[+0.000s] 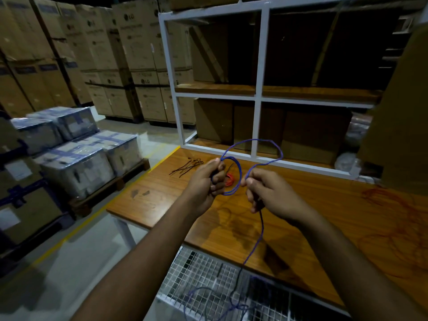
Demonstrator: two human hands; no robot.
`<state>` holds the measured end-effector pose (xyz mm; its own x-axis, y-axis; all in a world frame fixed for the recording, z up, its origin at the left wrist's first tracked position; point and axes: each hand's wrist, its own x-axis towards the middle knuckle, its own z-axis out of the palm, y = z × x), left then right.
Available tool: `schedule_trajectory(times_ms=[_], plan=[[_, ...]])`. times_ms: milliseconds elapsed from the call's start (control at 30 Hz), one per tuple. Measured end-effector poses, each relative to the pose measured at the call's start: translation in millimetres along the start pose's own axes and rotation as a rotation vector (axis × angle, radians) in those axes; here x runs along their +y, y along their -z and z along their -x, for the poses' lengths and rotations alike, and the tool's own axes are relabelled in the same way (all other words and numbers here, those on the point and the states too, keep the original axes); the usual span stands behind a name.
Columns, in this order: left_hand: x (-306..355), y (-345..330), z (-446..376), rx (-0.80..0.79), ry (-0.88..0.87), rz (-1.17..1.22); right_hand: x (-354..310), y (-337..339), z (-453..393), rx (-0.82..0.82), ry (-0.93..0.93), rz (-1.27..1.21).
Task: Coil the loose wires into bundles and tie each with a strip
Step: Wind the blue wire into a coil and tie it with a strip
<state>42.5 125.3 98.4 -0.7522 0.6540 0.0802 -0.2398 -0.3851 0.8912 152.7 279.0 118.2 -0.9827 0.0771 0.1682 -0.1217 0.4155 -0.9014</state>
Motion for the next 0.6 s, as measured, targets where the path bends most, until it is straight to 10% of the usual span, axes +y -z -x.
schedule_trajectory(times_ms=[133,233,433,600], plan=[[7.6,11.5,-2.6,0.056,0.044,0.144,22.1,10.3,-1.8,0.055,-0.451,-0.563],[12.8,14.8,-2.8,0.073,0.050,0.208,39.6,26.5,-2.3,0.062,-0.459,-0.907],[21.6,11.5,0.8,0.020,0.091,0.303,71.6,20.0,9.4,-0.272,-0.261,-0.711],[26.3,2.8,3.8,-0.043,0.115,0.387,88.6,-14.0,10.4,-0.109,-0.403,-0.508]])
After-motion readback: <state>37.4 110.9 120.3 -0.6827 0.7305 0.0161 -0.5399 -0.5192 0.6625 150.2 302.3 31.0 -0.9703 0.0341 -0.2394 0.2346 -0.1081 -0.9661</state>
